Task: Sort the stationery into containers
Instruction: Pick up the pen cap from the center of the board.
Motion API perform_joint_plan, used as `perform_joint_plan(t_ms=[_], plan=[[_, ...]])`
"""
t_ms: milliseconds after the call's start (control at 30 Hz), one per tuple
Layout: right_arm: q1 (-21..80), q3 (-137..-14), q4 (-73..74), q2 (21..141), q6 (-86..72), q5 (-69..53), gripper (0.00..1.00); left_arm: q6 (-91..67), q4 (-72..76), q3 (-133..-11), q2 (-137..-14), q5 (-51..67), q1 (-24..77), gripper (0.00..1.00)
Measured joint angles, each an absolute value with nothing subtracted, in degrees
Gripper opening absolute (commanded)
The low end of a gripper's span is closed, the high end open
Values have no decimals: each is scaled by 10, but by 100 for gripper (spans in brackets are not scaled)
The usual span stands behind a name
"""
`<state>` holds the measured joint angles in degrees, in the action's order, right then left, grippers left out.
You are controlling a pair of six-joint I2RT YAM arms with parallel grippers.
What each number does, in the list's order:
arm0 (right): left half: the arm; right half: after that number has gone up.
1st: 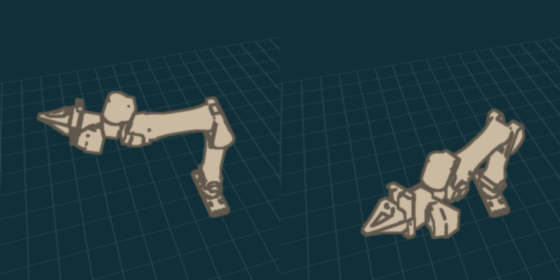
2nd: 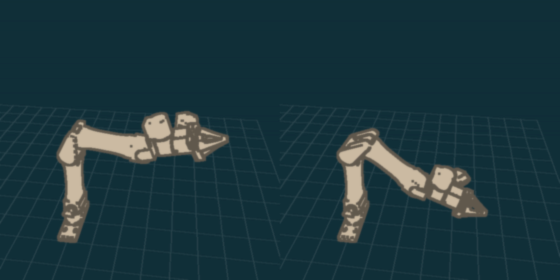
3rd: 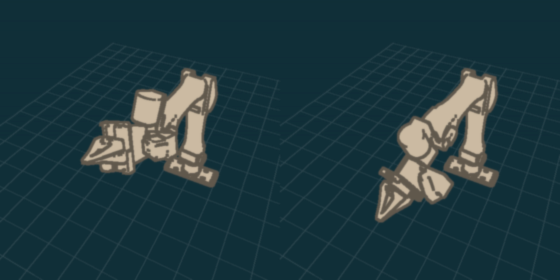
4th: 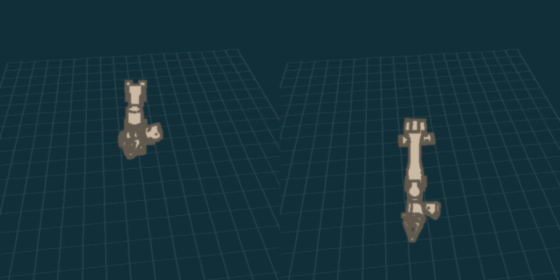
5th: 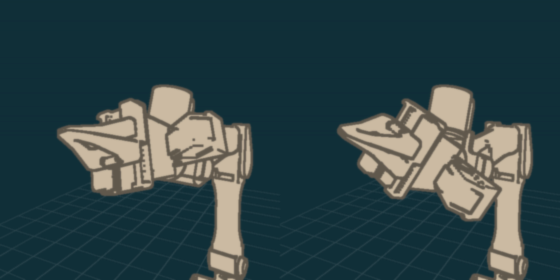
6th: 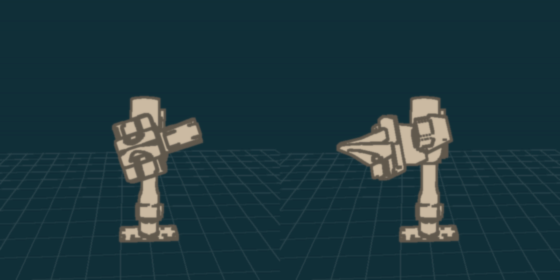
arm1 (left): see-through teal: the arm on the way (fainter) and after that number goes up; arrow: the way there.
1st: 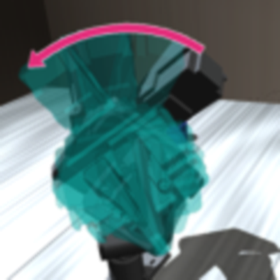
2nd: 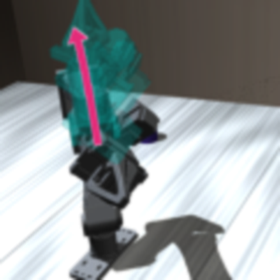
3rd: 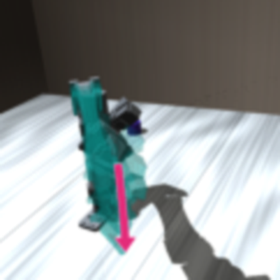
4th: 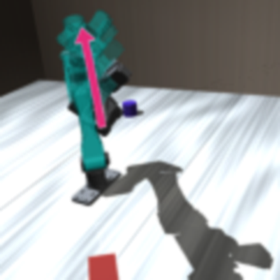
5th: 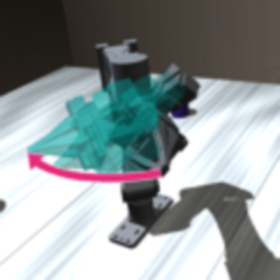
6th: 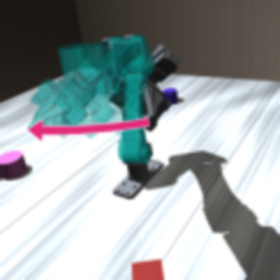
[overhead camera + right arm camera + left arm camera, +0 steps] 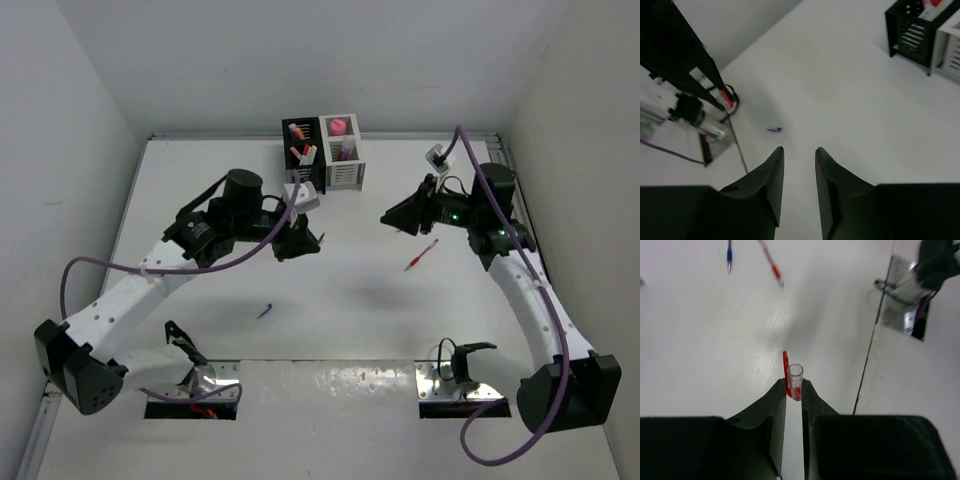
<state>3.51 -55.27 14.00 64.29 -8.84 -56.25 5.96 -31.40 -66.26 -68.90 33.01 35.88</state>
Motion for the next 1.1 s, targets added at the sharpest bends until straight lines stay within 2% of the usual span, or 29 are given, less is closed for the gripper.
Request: perform_joint_plan(t_ms=[167, 400, 600, 1100], plan=[[105, -524, -3, 635, -300, -544, 38, 24, -264, -690, -663, 409, 350, 0], [161, -544, -141, 663, -484, -533, 36, -40, -216, -690, -664, 477, 334, 0], [197, -550, -161, 667, -521, -527, 41, -76, -190, -690, -664, 499, 331, 0], [248, -558, -159, 681, -493, -531, 42, -112, -157, -690, -674, 509, 326, 0]])
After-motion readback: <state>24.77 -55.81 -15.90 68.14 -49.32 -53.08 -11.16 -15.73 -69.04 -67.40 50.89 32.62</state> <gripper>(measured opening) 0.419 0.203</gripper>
